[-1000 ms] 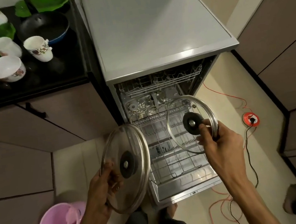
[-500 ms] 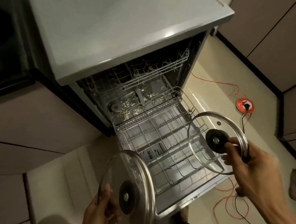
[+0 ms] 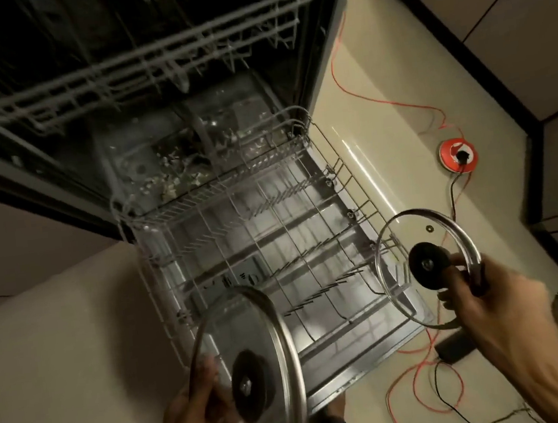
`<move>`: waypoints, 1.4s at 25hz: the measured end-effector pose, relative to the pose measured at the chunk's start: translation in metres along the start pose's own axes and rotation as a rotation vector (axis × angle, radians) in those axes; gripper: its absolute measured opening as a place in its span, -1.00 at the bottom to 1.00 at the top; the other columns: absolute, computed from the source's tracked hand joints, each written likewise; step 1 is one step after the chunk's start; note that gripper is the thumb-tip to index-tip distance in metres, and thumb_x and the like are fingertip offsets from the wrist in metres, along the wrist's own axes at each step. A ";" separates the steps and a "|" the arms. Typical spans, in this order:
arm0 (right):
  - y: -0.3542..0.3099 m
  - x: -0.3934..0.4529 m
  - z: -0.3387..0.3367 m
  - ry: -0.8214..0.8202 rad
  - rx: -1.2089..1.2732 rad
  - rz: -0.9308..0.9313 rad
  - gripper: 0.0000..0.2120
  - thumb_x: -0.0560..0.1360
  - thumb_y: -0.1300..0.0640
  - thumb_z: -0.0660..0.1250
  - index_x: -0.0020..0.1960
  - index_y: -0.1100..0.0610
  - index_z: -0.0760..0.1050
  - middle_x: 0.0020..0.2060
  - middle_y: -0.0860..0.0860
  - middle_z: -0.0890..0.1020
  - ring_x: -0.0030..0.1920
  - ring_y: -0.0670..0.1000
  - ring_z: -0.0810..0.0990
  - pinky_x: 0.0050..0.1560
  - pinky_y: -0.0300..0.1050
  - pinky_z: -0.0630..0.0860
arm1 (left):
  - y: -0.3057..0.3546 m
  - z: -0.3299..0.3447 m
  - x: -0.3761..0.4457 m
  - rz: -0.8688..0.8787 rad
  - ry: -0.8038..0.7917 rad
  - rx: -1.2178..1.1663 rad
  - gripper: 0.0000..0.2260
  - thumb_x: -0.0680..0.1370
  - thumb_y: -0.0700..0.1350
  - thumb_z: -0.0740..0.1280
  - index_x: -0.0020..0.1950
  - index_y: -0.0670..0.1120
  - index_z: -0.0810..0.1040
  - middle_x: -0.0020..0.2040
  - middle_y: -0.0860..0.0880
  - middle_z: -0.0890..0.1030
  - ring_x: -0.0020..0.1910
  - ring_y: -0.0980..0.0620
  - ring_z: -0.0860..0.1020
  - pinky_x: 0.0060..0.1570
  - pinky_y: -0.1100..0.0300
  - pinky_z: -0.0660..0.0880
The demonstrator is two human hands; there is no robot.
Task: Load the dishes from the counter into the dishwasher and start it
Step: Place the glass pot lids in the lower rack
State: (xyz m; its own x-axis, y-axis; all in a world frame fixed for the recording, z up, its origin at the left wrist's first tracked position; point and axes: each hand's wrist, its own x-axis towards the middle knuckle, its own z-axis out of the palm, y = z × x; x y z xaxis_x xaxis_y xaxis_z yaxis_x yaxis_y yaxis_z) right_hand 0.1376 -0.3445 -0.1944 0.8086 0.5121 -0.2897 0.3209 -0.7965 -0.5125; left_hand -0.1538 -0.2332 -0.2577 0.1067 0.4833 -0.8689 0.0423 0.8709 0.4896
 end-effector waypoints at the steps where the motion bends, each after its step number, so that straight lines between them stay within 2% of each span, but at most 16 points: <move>1: 0.010 0.009 0.004 -0.004 -0.032 -0.014 -0.90 0.55 0.16 0.29 -0.15 0.06 0.45 -0.37 0.14 0.62 -0.35 0.21 0.64 -0.29 0.22 0.62 | -0.010 0.009 0.011 -0.014 -0.013 -0.024 -0.78 0.58 -0.07 0.27 -0.12 -0.22 0.52 -0.56 -0.11 0.44 -0.70 0.06 0.39 -0.70 0.34 0.30; 4: 0.029 0.032 0.015 -0.023 -0.114 -0.112 -0.90 0.56 0.14 0.27 -0.14 0.04 0.43 -0.40 0.06 0.59 -0.44 0.07 0.61 -0.42 0.08 0.61 | -0.033 0.028 0.044 -0.045 -0.033 -0.094 -0.76 0.48 0.01 0.33 -0.09 -0.17 0.51 -0.51 -0.08 0.45 -0.64 0.09 0.40 -0.65 0.34 0.31; 8: 0.048 0.065 0.029 -0.052 -0.186 -0.194 -0.86 0.57 0.12 0.22 -0.15 0.11 0.43 -0.44 0.02 0.53 -0.51 0.03 0.53 -0.48 0.00 0.56 | -0.055 0.046 0.076 -0.036 -0.090 -0.148 -0.76 0.53 -0.01 0.32 -0.06 -0.20 0.50 -0.50 -0.05 0.46 -0.64 0.13 0.38 -0.65 0.35 0.30; 9: 0.051 0.072 0.032 -0.055 -0.213 -0.216 -0.86 0.58 0.11 0.21 -0.12 0.13 0.44 -0.45 0.02 0.52 -0.52 0.02 0.51 -0.49 0.00 0.55 | -0.059 0.046 0.084 -0.049 -0.101 -0.160 -0.69 0.50 0.02 0.37 -0.07 -0.25 0.49 -0.46 -0.09 0.49 -0.58 0.12 0.42 -0.62 0.35 0.33; 10: 0.054 0.078 0.035 -0.066 -0.235 -0.234 -0.86 0.58 0.11 0.19 -0.10 0.14 0.45 -0.45 0.02 0.52 -0.53 0.03 0.51 -0.50 0.01 0.54 | -0.064 0.045 0.091 -0.066 -0.094 -0.172 -0.52 0.44 0.07 0.47 0.00 -0.34 0.49 -0.32 -0.17 0.54 -0.44 0.08 0.48 -0.54 0.33 0.40; 12: 0.059 0.088 0.041 -0.114 -0.242 -0.238 -0.86 0.58 0.09 0.18 -0.05 0.14 0.45 -0.42 0.03 0.53 -0.50 0.05 0.53 -0.47 0.05 0.56 | -0.068 0.044 0.098 -0.089 -0.075 -0.196 -0.12 0.24 0.19 0.61 0.29 -0.38 0.40 0.09 -0.22 0.52 -0.06 -0.08 0.48 -0.29 0.22 0.49; 13: 0.061 0.093 0.044 -0.145 -0.241 -0.229 -0.88 0.59 0.10 0.19 -0.03 0.13 0.44 -0.39 0.04 0.54 -0.48 0.05 0.55 -0.43 0.05 0.58 | -0.069 0.044 0.100 -0.091 -0.073 -0.214 0.00 0.17 0.21 0.63 0.37 -0.35 0.36 0.19 -0.20 0.47 0.04 -0.13 0.43 -0.21 0.19 0.49; 15: 0.067 0.101 0.048 -0.187 -0.274 -0.234 -0.91 0.60 0.13 0.20 0.00 0.14 0.44 -0.36 0.04 0.54 -0.44 0.04 0.56 -0.39 0.04 0.59 | -0.072 0.045 0.104 -0.090 -0.082 -0.236 0.07 0.10 0.21 0.65 0.42 -0.30 0.34 0.23 -0.19 0.46 0.12 -0.16 0.39 -0.14 0.16 0.48; 18: 0.076 0.110 0.050 -0.185 -0.314 -0.252 -0.91 0.61 0.15 0.20 0.00 0.16 0.44 -0.36 0.06 0.54 -0.43 0.06 0.55 -0.39 0.06 0.59 | -0.076 0.048 0.105 -0.108 -0.084 -0.226 0.07 0.09 0.22 0.66 0.42 -0.27 0.36 0.25 -0.21 0.45 0.15 -0.18 0.39 -0.12 0.13 0.45; 22: 0.083 0.117 0.054 -0.191 -0.382 -0.282 -0.91 0.61 0.16 0.20 -0.02 0.17 0.43 -0.38 0.05 0.51 -0.45 0.05 0.52 -0.41 0.03 0.57 | -0.083 0.052 0.104 -0.119 -0.083 -0.184 0.04 0.12 0.26 0.64 0.41 -0.26 0.38 0.23 -0.31 0.49 0.08 -0.18 0.47 -0.15 0.13 0.47; 24: 0.087 0.120 0.058 -0.201 -0.419 -0.309 -0.92 0.61 0.18 0.22 -0.03 0.17 0.43 -0.38 0.04 0.50 -0.45 0.03 0.51 -0.39 0.02 0.56 | -0.084 0.059 0.101 -0.126 -0.075 -0.152 -0.02 0.10 0.23 0.65 0.34 -0.28 0.46 0.00 -0.28 0.57 -0.21 -0.05 0.59 -0.32 0.22 0.51; 26: 0.092 0.123 0.063 -0.214 -0.422 -0.317 -0.91 0.61 0.18 0.21 -0.03 0.19 0.44 -0.37 0.05 0.52 -0.43 0.04 0.52 -0.38 0.07 0.57 | -0.084 0.066 0.099 -0.114 -0.078 -0.166 -0.32 0.30 0.11 0.54 0.25 -0.28 0.49 -0.35 -0.12 0.57 -0.52 0.10 0.50 -0.56 0.34 0.43; 27: 0.095 0.124 0.066 -0.222 -0.422 -0.314 -0.91 0.61 0.17 0.21 -0.02 0.19 0.44 -0.36 0.05 0.52 -0.42 0.04 0.53 -0.37 0.07 0.57 | -0.083 0.070 0.096 -0.114 -0.078 -0.163 -0.40 0.38 0.05 0.43 0.30 -0.28 0.47 -0.47 -0.05 0.52 -0.60 0.14 0.45 -0.63 0.35 0.38; 29: 0.099 0.127 0.071 -0.243 -0.434 -0.310 -0.90 0.61 0.16 0.20 0.00 0.19 0.44 -0.34 0.05 0.53 -0.40 0.04 0.53 -0.35 0.06 0.58 | -0.081 0.076 0.093 -0.113 -0.065 -0.171 -0.40 0.42 0.00 0.34 0.36 -0.32 0.43 -0.52 -0.01 0.47 -0.64 0.16 0.41 -0.67 0.36 0.33; 35: 0.101 0.137 0.083 -0.254 -0.466 -0.305 -0.88 0.62 0.14 0.19 -0.02 0.18 0.43 -0.34 0.07 0.53 -0.38 0.07 0.54 -0.33 0.09 0.59 | -0.082 0.077 0.090 -0.134 -0.037 -0.207 -0.38 0.43 0.00 0.35 0.37 -0.35 0.39 -0.50 -0.03 0.49 -0.63 0.14 0.44 -0.66 0.34 0.37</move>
State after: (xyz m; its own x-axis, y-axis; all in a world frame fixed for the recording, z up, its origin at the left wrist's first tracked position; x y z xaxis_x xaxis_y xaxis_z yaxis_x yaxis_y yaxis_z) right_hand 0.2403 -0.3282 -0.3528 0.5223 0.7540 -0.3984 0.7475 -0.6296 -0.2116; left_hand -0.0708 -0.2679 -0.3705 0.1507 0.3624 -0.9198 -0.1455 0.9284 0.3419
